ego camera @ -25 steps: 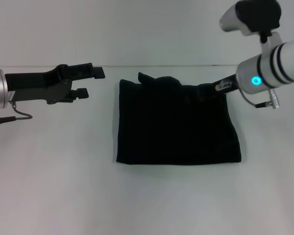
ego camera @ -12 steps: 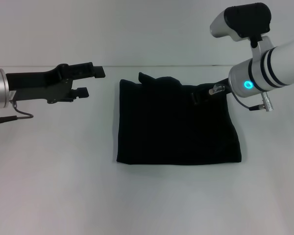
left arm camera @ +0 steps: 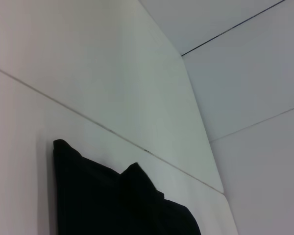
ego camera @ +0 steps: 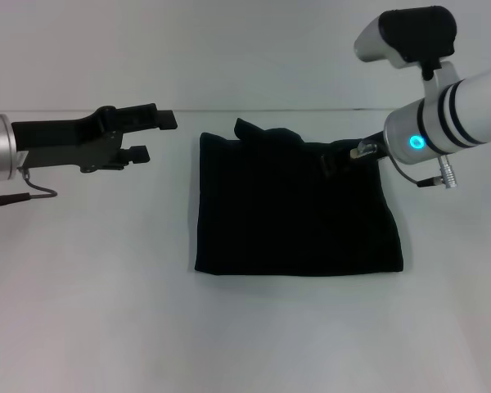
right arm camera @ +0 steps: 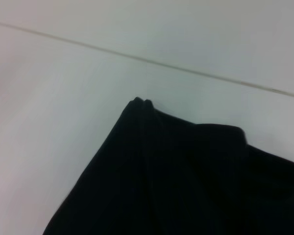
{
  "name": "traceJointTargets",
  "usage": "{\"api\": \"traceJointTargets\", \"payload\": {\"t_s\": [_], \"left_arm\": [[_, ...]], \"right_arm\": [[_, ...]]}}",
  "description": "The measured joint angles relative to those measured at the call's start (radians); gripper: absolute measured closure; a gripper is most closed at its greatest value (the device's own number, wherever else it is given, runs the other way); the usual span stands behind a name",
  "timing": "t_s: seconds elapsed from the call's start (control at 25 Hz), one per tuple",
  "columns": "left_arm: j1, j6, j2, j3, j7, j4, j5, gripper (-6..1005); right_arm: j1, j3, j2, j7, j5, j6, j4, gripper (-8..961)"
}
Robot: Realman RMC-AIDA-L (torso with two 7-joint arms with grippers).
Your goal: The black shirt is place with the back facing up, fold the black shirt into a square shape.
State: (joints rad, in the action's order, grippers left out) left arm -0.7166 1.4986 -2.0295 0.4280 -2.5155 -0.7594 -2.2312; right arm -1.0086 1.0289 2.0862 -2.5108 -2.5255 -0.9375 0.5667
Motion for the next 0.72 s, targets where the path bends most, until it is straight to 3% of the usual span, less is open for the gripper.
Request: {"api": "traceJointTargets", "payload": {"t_s": [0.12,0.16,0.4,0.72], "left_arm": [[0.004,0.000,-0.001,0.000,0.000,0.001,0.005,65],[0.005,0.000,-0.001,0.000,0.000,0.001,0.006,65],[0.009,0.000,-0.001,-0.002,0.000,0.002,0.025,66],[0.002,-0.003,-0.001,0.000,0.004,0.008,0.040,66]], "right_arm": [[0.029,0.002,-0.005,-0.054,-0.005,-0.032,0.062,922],[0.074,0.005,-0.010,-0.104,-0.013,-0.088,0.148,922],[0.194,0.003,-0.015,-0.205,-0.059,-0.200,0.350,921],[0.210,-0.004,-0.017,-0.204,-0.062,-0.145,0.250,914]]}}
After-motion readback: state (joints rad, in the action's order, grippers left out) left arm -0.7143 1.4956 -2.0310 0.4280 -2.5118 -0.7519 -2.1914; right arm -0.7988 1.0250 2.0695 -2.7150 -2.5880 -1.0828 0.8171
